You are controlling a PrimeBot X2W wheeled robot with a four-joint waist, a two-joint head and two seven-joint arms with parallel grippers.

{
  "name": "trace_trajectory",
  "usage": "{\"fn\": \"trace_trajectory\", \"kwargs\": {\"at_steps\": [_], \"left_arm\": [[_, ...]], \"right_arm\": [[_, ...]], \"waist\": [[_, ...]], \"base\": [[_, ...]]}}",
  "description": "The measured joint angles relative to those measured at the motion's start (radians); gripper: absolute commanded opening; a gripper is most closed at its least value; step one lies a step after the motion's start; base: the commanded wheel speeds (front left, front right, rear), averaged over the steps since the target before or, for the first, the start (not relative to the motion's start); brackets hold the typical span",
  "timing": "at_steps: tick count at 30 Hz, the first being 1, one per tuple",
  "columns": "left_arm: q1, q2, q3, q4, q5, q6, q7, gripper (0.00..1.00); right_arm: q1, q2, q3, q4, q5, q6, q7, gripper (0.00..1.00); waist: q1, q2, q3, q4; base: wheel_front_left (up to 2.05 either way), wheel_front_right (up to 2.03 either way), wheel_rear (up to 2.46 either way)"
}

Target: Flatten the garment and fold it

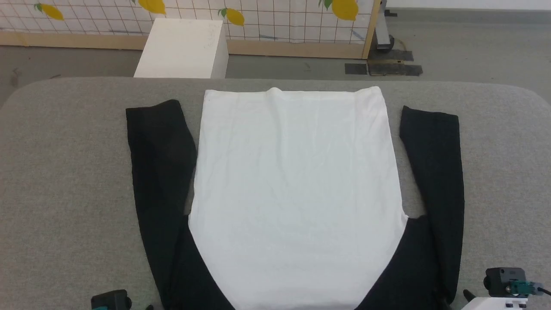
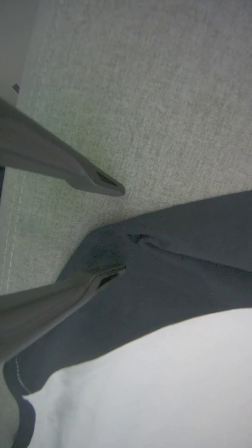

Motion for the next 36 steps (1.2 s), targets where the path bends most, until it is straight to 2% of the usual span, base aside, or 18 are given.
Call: {"fn": "trace_trajectory", "kwargs": {"at_steps": [4,10,11,13,20,25,31,36], "left_arm": [[0.002,0.008,0.018,-0.020,0.012,0.005,-0.037,1.00],[-0.007,0.046,0.054,-0.076,0.071,0.009,-0.145,1.00],[-0.032,0.059,0.063,-0.073,0.085,0.009,-0.181,1.00],[-0.085,0.076,0.069,-0.058,0.106,0.003,-0.218,1.00],[-0.355,0.148,0.069,0.053,0.156,-0.051,-0.262,1.00],[-0.565,0.198,0.061,0.143,0.178,-0.096,-0.232,1.00],[-0.776,0.268,0.066,0.251,0.169,-0.143,-0.118,1.00],[-0.884,0.315,0.128,0.306,0.094,-0.146,0.011,1.00]], "right_arm": [[0.000,0.001,-0.018,-0.026,-0.003,0.000,-0.096,1.00],[-0.023,-0.001,-0.026,-0.057,-0.026,0.000,-0.298,1.00],[-0.047,-0.001,-0.017,-0.062,-0.039,0.000,-0.366,1.00],[-0.074,0.000,-0.002,-0.071,-0.053,0.000,-0.432,1.00],[-0.169,-0.001,0.024,-0.098,-0.074,0.000,-0.546,1.00],[-0.249,-0.001,0.053,-0.133,-0.082,0.000,-0.564,1.00],[-0.331,-0.001,0.071,-0.167,-0.081,0.000,-0.564,1.00],[-0.376,-0.001,0.105,-0.184,-0.081,0.000,-0.561,1.00]], "waist": [[0.0000,0.0000,-0.008,-0.002],[0.0000,0.0000,-0.001,-0.002],[0.0000,0.0000,0.007,-0.003],[0.0000,0.0000,0.019,-0.006],[0.0000,0.0000,0.089,-0.022],[0.0001,0.0000,0.162,-0.039],[0.0001,0.0000,0.268,-0.068],[0.0002,0.0000,0.359,-0.099]], "base": [[0.00,0.00,0.00],[0.00,0.00,0.00],[0.00,0.00,0.00],[0.00,0.00,0.00],[0.00,0.00,0.00],[0.00,0.00,0.00],[0.00,0.00,0.00],[0.00,0.00,0.00]]}}
